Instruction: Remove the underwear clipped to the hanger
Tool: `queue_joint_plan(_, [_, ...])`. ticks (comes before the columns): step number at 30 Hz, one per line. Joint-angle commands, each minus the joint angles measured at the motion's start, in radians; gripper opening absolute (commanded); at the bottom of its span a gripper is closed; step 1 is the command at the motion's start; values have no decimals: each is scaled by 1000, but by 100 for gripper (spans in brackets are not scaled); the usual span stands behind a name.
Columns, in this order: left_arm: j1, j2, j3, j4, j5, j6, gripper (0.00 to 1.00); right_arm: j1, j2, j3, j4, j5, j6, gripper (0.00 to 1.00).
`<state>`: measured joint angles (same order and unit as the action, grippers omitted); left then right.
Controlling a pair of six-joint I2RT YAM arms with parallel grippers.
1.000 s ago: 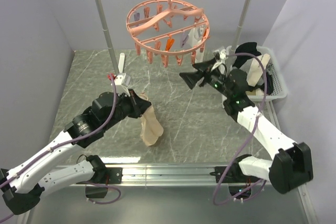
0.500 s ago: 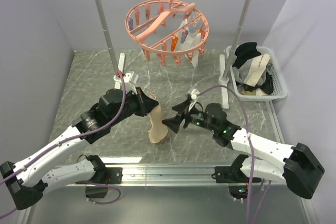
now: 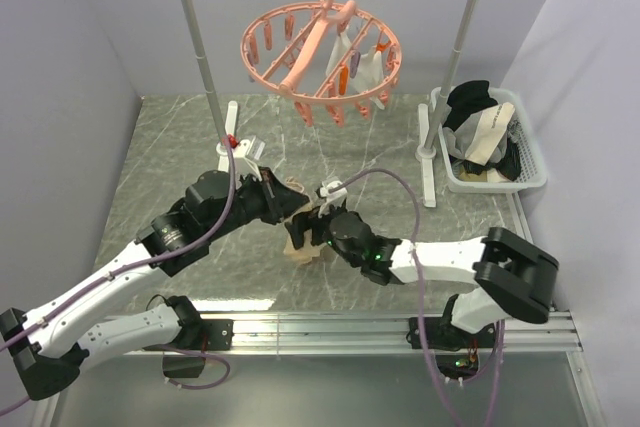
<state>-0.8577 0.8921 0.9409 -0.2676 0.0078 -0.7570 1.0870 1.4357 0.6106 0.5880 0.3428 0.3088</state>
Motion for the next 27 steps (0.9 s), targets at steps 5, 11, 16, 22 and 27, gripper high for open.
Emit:
queue_joint_plan(5, [-12, -73, 6, 19, -5, -31, 1, -1, 109, 35, 165, 246, 70, 69])
queue_joint_plan(11, [-12, -113, -62, -50, -186, -28, 29, -1, -44, -97, 124, 338, 156, 0])
queue_joint_plan(16, [-10, -87, -146, -44, -258, -64, 99, -64, -181, -115, -74, 441, 220, 0])
queue_joint_plan(22, [-12, -84, -244, 8, -232, -99, 99, -367, -412, -172, -353, 420, 408, 0])
queue_joint_plan(27, [-10, -94, -258, 36, -212, -105, 100, -665, -575, -118, -439, 466, 357, 0])
